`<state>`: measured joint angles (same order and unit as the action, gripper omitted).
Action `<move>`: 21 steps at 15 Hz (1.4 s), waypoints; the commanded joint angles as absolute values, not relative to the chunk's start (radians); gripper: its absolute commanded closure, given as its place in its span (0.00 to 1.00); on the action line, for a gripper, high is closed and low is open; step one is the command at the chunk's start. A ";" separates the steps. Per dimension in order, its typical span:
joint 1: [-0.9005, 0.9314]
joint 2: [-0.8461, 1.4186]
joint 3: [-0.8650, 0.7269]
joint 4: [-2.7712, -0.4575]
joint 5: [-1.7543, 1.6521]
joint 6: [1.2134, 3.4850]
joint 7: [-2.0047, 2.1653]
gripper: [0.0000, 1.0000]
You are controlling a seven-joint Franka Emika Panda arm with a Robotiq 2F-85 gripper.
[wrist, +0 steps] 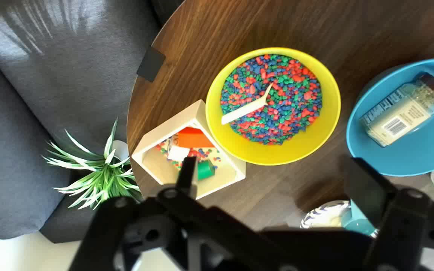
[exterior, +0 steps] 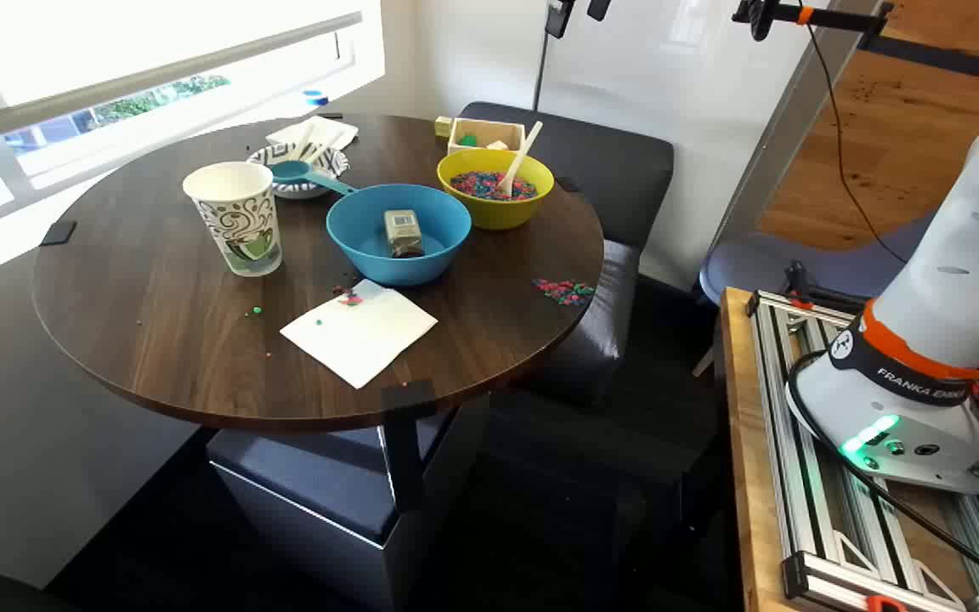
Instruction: Remove the spice bottle from the blue bowl put it in the wooden box
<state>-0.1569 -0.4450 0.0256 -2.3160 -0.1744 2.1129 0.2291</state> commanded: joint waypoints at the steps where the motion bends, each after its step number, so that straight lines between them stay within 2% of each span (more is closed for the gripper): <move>1: -0.146 -0.444 0.016 -2.314 -0.179 2.110 0.233 0.00; 12: -0.146 -0.444 0.016 -2.314 -0.179 2.110 0.233 0.00; 21: -0.161 -0.269 0.143 -2.166 -0.219 2.055 0.736 0.00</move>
<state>-0.1641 -0.3507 0.1003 -2.2407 -0.1894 2.1092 0.5854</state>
